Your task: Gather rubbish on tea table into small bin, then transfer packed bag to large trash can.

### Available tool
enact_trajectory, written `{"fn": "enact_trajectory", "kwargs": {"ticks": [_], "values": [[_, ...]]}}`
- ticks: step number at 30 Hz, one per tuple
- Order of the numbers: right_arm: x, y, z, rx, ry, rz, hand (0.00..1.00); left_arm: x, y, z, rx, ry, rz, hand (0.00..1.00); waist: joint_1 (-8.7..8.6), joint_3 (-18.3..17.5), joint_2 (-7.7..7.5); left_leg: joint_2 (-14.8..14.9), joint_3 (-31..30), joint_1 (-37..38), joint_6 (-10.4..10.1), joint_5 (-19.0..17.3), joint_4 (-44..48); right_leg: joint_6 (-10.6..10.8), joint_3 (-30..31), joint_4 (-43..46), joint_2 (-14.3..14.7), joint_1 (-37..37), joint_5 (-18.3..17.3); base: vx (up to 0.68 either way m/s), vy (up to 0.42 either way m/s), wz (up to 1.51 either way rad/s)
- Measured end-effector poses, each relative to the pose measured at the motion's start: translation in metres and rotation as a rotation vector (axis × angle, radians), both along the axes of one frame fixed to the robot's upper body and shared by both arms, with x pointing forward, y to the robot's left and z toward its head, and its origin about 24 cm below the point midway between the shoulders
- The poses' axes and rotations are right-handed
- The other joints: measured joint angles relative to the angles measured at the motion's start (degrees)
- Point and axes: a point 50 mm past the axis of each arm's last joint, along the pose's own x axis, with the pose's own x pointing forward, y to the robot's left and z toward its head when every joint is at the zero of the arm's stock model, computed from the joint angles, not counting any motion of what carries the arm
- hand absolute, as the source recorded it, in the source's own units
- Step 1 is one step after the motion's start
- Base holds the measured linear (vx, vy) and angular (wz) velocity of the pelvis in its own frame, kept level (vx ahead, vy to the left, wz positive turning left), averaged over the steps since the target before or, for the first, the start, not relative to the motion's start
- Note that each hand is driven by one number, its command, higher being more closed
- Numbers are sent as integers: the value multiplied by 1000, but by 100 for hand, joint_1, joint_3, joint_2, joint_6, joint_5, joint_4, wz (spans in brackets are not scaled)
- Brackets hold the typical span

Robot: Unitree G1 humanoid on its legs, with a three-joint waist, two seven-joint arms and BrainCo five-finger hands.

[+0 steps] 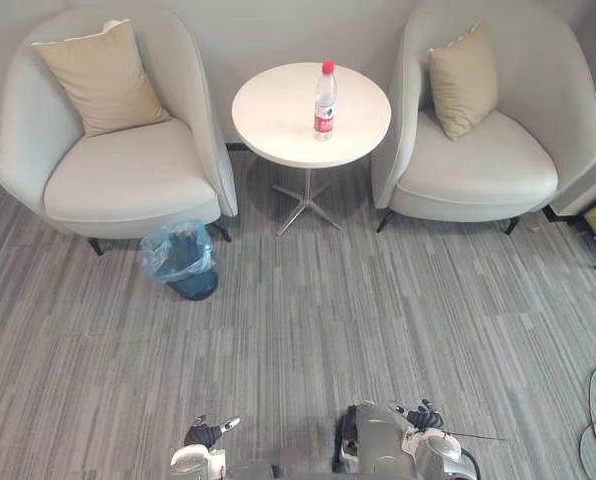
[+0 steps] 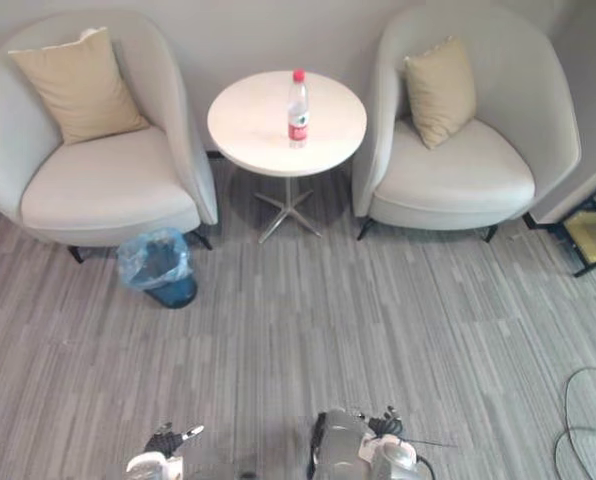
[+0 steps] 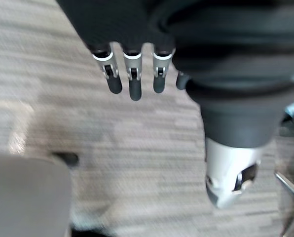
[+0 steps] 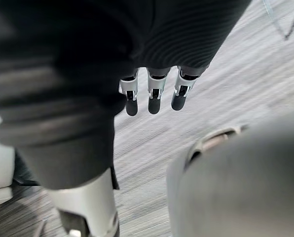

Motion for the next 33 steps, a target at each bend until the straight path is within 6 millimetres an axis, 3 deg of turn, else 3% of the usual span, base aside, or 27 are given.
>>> {"fn": "enact_trajectory", "kwargs": {"ticks": [4,5,6,8,9,11,14,15,16,17,19,22,23,25,28,29,31,32,33], "values": [[0,-10,1,-22,4,-11,0,1,-13,-2,-44,-1,33,0,-25,-39,317,389,-169,-324,-88,22,1009,-167,-156,-6,334,269,-573,475,-236,2],[-4,-12,0,-24,14,-22,0,3,-17,-2,-53,-3,31,0,-44,-24,370,534,-192,-616,-345,183,1923,-194,-241,-173,424,597,-692,377,-201,43],[-9,-12,-1,-26,23,-22,0,4,-16,-2,-49,-10,32,0,-58,17,339,755,-164,-1090,-436,308,3081,-189,-323,-409,503,991,-797,359,-181,44],[-14,-8,-3,-18,34,-27,0,8,-12,1,-46,-37,52,0,18,41,336,1080,240,-1790,-384,38,4340,-215,-485,-766,589,1559,-883,315,-116,31],[-14,-5,-4,-10,35,-32,0,10,-13,2,-48,-50,58,0,47,55,314,1116,408,-2051,-330,-61,4462,-206,-551,-919,587,1792,-880,372,-92,26],[-14,-3,-5,0,40,-35,0,11,-10,3,-40,-63,58,0,66,64,297,973,639,-2461,-258,-193,4000,-139,-587,-1263,571,2161,-848,287,-33,10],[-8,1,-5,12,43,-32,0,17,-11,6,-31,-83,20,0,118,96,255,411,807,-2761,-152,49,1831,-7,-541,-1715,407,2645,-841,331,65,-8],[-10,0,-5,9,48,-33,0,18,-12,6,-31,-84,9,0,136,94,259,212,748,-2732,-245,526,737,100,-513,-1924,395,2807,-834,350,138,-24],[-12,-1,-6,5,58,-31,0,19,-13,7,-34,-94,11,0,242,92,246,165,721,-2640,-169,1262,345,231,-378,-2132,417,2934,-818,359,158,-38],[-12,1,-6,8,61,-27,0,21,-13,7,-34,-98,4,0,310,89,200,114,744,-2580,24,1469,270,291,-262,-2207,403,3016,-819,421,181,-42],[-9,11,-8,31,66,3,0,25,-3,10,-8,-107,-10,0,257,83,-110,-150,784,-2617,389,1103,512,506,-176,-2218,138,3090,-898,441,144,-14],[-11,10,-8,29,70,5,0,25,-3,9,-8,-99,-12,0,288,79,-128,-182,865,-2392,441,744,638,641,188,-1071,-18,2757,-989,392,170,-13],[-13,12,-9,39,71,8,0,23,-2,8,-6,-79,-16,0,274,68,-137,-246,926,-2007,507,621,493,878,423,546,-206,2163,-988,399,183,-11],[-16,10,-10,42,75,7,0,17,-1,5,0,-50,-32,0,251,61,-149,-366,894,-1438,548,512,274,969,318,1899,-449,1738,-1095,476,142,7],[-12,8,-8,37,61,23,0,12,0,4,7,-25,-58,0,169,34,-76,-362,744,-930,553,509,78,747,-344,2148,-622,1379,-1349,471,37,27],[-10,7,-7,29,56,33,0,11,-2,3,3,-19,-58,0,149,14,-24,-258,605,-748,552,508,60,541,-660,1809,-556,1107,-1457,408,-58,26],[-4,5,-4,17,31,37,0,10,-4,2,-2,-15,-58,0,98,56,85,-74,452,-583,539,500,54,451,-770,1236,-311,891,-1469,360,-99,29],[-1,4,-2,12,15,41,0,7,-4,1,-4,-6,-57,0,48,81,138,39,398,-485,500,481,57,367,-770,731,-96,758,-1331,405,-150,37],[0,5,-2,8,10,46,0,4,-4,0,-3,3,-54,0,12,63,127,106,350,-344,335,384,70,257,-668,-240,158,701,-739,507,-191,43]]}}
